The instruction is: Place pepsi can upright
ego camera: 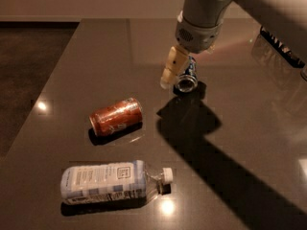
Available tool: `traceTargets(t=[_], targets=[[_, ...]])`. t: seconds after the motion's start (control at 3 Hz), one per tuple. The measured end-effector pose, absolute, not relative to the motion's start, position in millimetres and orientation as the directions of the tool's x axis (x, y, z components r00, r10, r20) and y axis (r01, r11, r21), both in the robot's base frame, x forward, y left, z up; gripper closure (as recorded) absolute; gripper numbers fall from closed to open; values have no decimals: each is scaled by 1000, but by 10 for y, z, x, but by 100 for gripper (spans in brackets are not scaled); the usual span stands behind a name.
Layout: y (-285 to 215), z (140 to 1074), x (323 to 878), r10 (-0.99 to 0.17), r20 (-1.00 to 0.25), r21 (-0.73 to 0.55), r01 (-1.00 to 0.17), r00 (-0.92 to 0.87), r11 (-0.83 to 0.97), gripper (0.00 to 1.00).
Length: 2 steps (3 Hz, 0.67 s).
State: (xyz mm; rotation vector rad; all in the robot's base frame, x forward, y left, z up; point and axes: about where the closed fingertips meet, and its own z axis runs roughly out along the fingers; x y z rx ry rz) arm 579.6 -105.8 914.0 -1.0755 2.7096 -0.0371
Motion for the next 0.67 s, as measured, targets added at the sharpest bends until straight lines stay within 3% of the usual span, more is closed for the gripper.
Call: traceTargets(t=[0.67], targets=[[-1024, 9028, 6413, -425, -235, -127, -406, -874, 905, 0]])
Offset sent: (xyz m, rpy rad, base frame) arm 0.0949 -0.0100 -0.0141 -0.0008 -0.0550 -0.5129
